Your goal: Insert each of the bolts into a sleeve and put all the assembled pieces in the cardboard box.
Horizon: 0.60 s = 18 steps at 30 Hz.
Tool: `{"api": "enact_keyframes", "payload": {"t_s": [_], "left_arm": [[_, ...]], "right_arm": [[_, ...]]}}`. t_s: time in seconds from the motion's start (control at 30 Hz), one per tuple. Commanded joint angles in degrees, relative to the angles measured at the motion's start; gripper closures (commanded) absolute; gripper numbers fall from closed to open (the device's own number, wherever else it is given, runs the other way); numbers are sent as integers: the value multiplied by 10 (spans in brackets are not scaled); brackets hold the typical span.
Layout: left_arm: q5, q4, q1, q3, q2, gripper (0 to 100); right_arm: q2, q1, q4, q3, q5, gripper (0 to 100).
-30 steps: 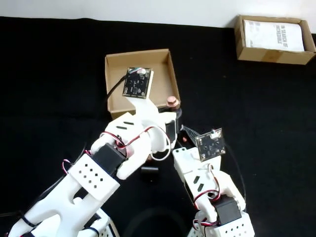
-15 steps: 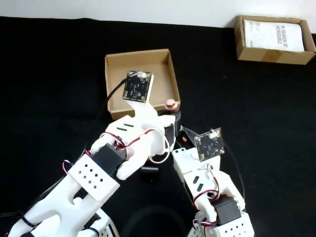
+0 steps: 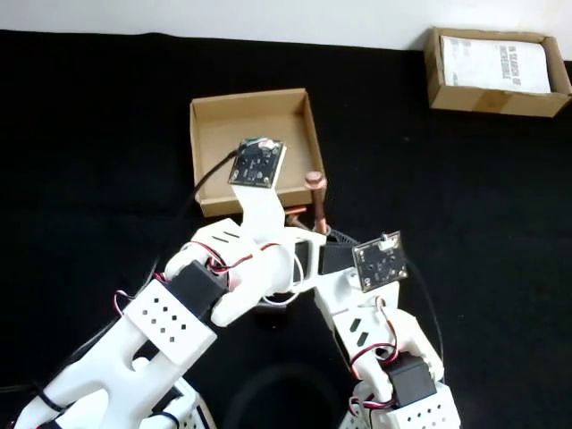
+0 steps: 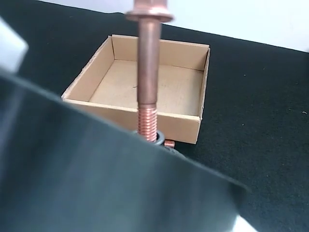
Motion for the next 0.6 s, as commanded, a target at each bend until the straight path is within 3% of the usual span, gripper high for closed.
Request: {"api": "enact_keyframes", "payload": {"t_s": [0.0,0.43,0.57], "left_arm": [[2,3,6,-5,-12,614],[1,13,4,-10,-16,611],[1,40,4,-9,-33,611]], "right_arm": [[-3,7,-14,-3,-3,991],[-2,11,-62,-8,-3,991],[-2,53,-109,-9,-3,991]]}}
